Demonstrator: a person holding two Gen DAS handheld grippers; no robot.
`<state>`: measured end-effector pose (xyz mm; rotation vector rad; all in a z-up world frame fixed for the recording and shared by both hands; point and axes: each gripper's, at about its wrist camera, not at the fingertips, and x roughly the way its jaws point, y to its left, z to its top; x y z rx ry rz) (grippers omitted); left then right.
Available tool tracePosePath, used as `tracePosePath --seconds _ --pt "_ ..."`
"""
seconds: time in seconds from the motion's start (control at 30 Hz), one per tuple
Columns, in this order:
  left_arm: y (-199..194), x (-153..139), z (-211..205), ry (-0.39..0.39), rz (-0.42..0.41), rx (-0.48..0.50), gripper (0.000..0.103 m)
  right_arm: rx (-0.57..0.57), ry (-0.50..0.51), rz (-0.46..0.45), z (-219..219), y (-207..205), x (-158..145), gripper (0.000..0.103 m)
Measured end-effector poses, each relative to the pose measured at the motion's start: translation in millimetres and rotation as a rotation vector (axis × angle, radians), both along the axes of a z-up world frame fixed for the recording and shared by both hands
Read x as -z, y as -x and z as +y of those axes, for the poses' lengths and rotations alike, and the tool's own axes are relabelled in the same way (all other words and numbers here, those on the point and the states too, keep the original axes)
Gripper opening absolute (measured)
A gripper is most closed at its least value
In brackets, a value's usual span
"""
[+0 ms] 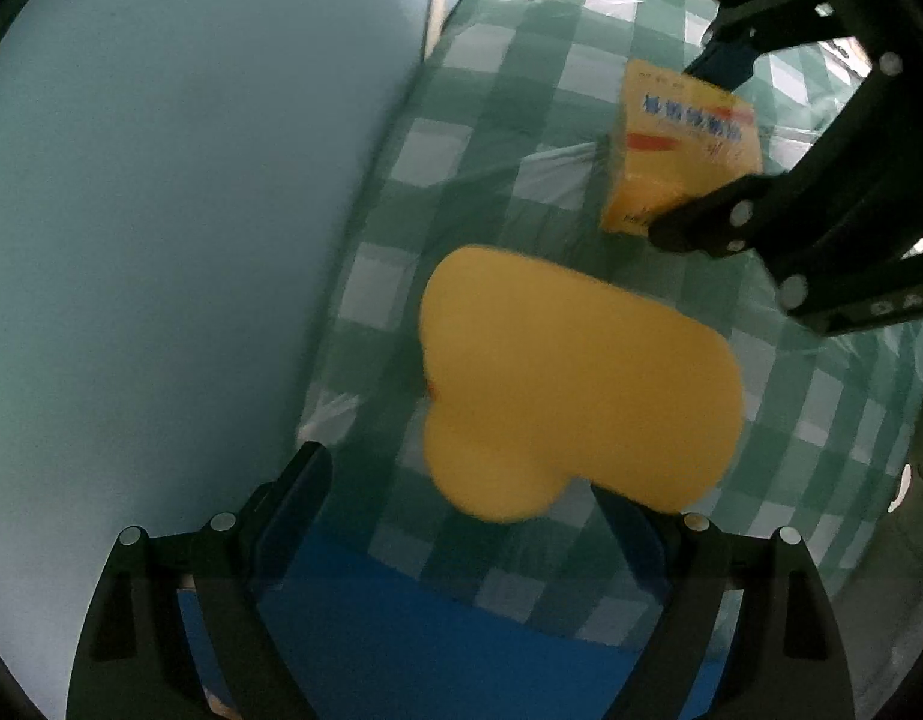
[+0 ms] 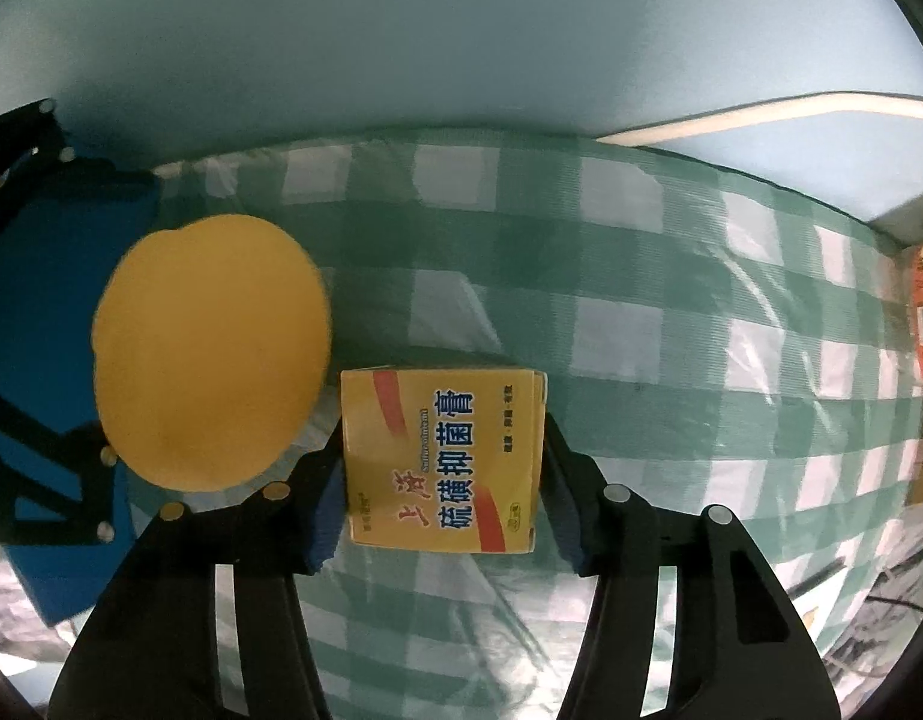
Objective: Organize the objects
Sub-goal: 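Grasp the yellow rubber duck with the left tool while the right tool grasps the yellow ointment box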
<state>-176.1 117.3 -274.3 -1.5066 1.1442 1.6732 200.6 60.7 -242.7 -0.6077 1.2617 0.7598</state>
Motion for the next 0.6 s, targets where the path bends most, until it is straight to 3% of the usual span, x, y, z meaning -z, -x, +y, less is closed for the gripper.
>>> tracePosePath --seconds 0.13,0.23,0.33,0.47,0.6 --pt "4 6 9 -0.029 -0.036 -0.036 0.089 -0.011 0.009 0.011 -11 -5 2 0.056" --pt "7 13 14 -0.006 -0.049 -0.074 0.088 -0.003 0.035 -0.009 -15 -10 8 0.056" --pt "8 18 20 0.071 -0.079 -0.115 0.071 0.003 0.026 -0.018 -20 -13 10 0.056" --pt "6 17 25 0.017 -0.102 -0.152 0.06 -0.007 0.022 -0.034 -25 -10 11 0.056" --pt "9 15 19 -0.038 -0.089 -0.239 0.059 -0.022 0.008 -0.051 -34 -4 11 0.053"
